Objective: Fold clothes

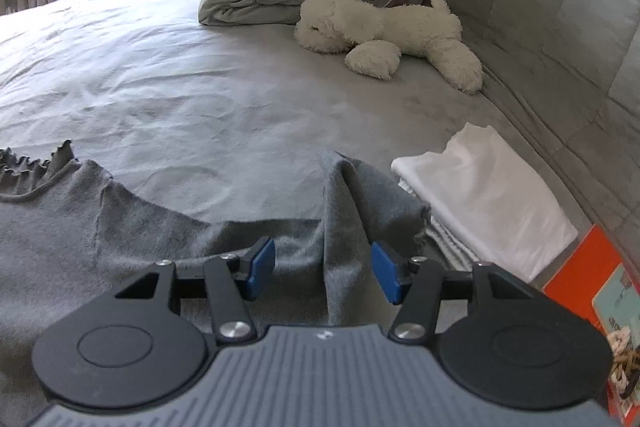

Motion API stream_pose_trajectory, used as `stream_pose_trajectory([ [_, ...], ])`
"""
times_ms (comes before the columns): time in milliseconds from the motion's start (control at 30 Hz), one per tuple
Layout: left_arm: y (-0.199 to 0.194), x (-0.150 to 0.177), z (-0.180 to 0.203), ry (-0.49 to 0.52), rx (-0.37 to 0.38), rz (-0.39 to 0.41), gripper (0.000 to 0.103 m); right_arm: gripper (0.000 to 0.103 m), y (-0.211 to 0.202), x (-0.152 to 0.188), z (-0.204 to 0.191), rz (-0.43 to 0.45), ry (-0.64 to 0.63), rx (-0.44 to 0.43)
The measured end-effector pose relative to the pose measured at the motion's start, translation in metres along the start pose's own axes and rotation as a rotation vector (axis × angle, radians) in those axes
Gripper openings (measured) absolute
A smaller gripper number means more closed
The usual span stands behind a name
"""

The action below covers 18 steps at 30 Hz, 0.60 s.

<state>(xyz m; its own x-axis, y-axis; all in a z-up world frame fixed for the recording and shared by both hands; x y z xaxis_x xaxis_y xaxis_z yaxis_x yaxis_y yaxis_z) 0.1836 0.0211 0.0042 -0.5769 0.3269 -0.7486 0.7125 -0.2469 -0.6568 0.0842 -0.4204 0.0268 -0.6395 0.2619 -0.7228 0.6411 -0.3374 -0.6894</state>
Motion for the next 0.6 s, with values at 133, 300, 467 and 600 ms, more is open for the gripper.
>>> stream_pose_trajectory([
  [133,0.011,0.001,0.001,0.043,-0.020,-0.017,0.051,0.057,0.015,-0.006,-0.015,-0.012,-0.043,-0.019],
  [300,0.019,0.004,0.009,0.082,-0.025,-0.016,0.051,0.057,0.039,0.003,-0.044,-0.034,-0.151,-0.058],
  [467,0.019,0.004,0.016,0.101,-0.028,-0.023,0.016,0.002,0.042,0.013,-0.050,-0.056,-0.187,-0.053],
  [600,0.012,-0.002,0.015,0.079,-0.045,-0.026,0.005,0.002,0.024,0.012,-0.059,0.002,-0.270,0.008],
])
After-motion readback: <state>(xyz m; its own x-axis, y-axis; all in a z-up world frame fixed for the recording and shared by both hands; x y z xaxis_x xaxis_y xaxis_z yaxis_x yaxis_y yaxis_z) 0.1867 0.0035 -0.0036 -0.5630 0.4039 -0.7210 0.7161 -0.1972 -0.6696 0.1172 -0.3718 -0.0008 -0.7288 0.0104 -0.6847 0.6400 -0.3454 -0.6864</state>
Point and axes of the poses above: each gripper's, at about its wrist camera, not at the fingertips, and y roughly the way its jaws point, z to its right, x to its underside, the point moved 5 cm from there along y, roughly the way its jaws point, and after that the axes turned 9 degrees about y, right-handed, at the moved point
